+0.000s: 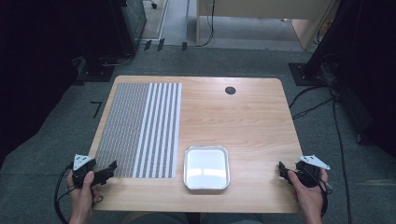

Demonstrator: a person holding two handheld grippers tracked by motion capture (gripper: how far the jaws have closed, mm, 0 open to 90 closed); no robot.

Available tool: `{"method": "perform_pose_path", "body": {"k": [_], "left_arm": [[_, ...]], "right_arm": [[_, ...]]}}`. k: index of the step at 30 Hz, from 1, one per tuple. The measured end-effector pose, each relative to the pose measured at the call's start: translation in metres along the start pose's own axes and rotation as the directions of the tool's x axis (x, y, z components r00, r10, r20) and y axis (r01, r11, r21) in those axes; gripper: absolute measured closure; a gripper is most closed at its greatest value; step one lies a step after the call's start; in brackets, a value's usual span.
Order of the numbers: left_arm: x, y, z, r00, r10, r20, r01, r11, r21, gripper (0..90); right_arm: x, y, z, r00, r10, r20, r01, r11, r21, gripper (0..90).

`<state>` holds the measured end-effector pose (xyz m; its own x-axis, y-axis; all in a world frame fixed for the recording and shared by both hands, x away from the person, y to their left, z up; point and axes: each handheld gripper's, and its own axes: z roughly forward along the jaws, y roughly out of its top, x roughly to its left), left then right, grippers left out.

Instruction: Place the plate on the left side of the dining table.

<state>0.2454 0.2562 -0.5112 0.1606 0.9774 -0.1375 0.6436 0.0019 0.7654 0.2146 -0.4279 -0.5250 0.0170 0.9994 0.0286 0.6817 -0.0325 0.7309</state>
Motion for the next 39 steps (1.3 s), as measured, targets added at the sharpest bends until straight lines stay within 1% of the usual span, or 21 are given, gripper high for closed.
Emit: {"method": "perform_pose_path", "body": {"k": [2, 4, 5, 8, 11, 13, 14, 18, 21, 22, 24, 27, 28, 29, 31, 33, 36, 39], "left_arm": [[0.001, 0.001, -0.001, 0.9999, -0.013, 0.004, 0.013, 0.9999, -0.002, 12.7], [0.002, 0.001, -0.002, 0.9995, -0.021, 0.024, 0.021, 0.9998, -0.001, 12.8], [0.002, 0.002, -0.003, 0.9994, -0.022, 0.027, 0.022, 0.9998, 0.001, 13.3], [-0.001, 0.003, -0.005, 0.9996, -0.019, 0.022, 0.019, 0.9997, -0.013, 13.8], [-0.007, 0.003, -0.003, 0.9997, 0.022, -0.011, -0.022, 0.9997, -0.007, 13.8], [-0.01, 0.004, -0.003, 0.9991, 0.035, -0.025, -0.035, 0.9994, -0.003, 13.7], [-0.011, 0.004, -0.003, 0.999, 0.035, -0.026, -0.035, 0.9994, 0.0, 13.7], [-0.013, 0.005, -0.004, 0.9995, 0.027, -0.018, -0.027, 0.9996, -0.001, 13.6], [-0.014, 0.007, -0.004, 1.0, 0.001, 0.006, -0.001, 1.0, -0.009, 12.9], [-0.015, 0.008, -0.004, 1.0, -0.003, 0.007, 0.003, 0.9999, -0.011, 12.8], [-0.019, 0.01, -0.004, 1.0, -0.001, 0.001, 0.001, 0.9999, -0.012, 12.6], [-0.026, 0.013, -0.004, 0.9998, 0.014, -0.013, -0.014, 0.9998, -0.013, 10.8], [-0.026, 0.013, -0.004, 0.9998, 0.014, -0.013, -0.014, 0.9998, -0.013, 10.8], [-0.032, 0.017, -0.005, 0.9994, 0.013, -0.031, -0.014, 0.9998, -0.012, 10.8], [-0.037, 0.019, -0.007, 0.9991, 0.017, -0.038, -0.017, 0.9998, -0.011, 10.8], [-0.041, 0.022, -0.008, 0.9993, 0.019, -0.033, -0.02, 0.9996, -0.018, 10.9], [-0.047, 0.025, -0.01, 0.9991, 0.032, -0.029, -0.032, 0.9993, -0.017, 11.1], [-0.053, 0.03, -0.011, 0.9991, 0.036, -0.021, -0.037, 0.9991, -0.021, 11.7]], "right_arm": [[0.0, 0.0, 0.0, 0.9999, 0.01, 0.008, -0.01, 1.0, -0.002, 13.9], [0.0, 0.0, -0.001, 0.9997, 0.018, 0.019, -0.018, 1.0, -0.013, 14.1], [0.001, 0.0, -0.002, 0.9997, 0.019, 0.018, -0.018, 1.0, -0.021, 14.1], [0.002, 0.004, -0.007, 0.9995, 0.027, 0.017, -0.026, 0.998, -0.049, 14.1], [0.005, 0.007, -0.011, 0.9994, 0.028, 0.019, -0.027, 0.997, -0.071, 14.2], [0.007, 0.008, -0.013, 0.9994, 0.03, 0.015, -0.029, 0.996, -0.079, 14.2], [0.009, 0.009, -0.014, 0.9992, 0.037, 0.013, -0.036, 0.996, -0.084, 14.2], [0.013, 0.012, -0.017, 0.9983, 0.059, 0.005, -0.058, 0.994, -0.09, 14.7], [0.016, 0.013, -0.02, 0.9981, 0.061, 0.001, -0.061, 0.993, -0.097, 14.7], [0.017, 0.014, -0.021, 0.9982, 0.06, 0.001, -0.06, 0.993, -0.099, 14.7], [0.018, 0.016, -0.022, 0.9979, 0.064, -0.003, -0.064, 0.992, -0.107, 14.7], [0.022, 0.019, -0.025, 0.9978, 0.065, -0.015, -0.066, 0.992, -0.106, 14.7], [0.022, 0.019, -0.025, 0.9978, 0.065, -0.015, -0.066, 0.992, -0.106, 14.7], [0.026, 0.022, -0.028, 0.9975, 0.068, -0.015, -0.07, 0.992, -0.102, 14.7], [0.029, 0.023, -0.031, 0.9976, 0.066, -0.022, -0.068, 0.992, -0.108, 14.6], [0.031, 0.025, -0.034, 0.9971, 0.069, -0.032, -0.073, 0.991, -0.112, 14.6], [0.036, 0.029, -0.038, 0.9977, 0.058, -0.036, -0.062, 0.991, -0.122, 14.6], [0.041, 0.032, -0.04, 0.9977, 0.053, -0.043, -0.058, 0.99, -0.13, 14.6]]}}
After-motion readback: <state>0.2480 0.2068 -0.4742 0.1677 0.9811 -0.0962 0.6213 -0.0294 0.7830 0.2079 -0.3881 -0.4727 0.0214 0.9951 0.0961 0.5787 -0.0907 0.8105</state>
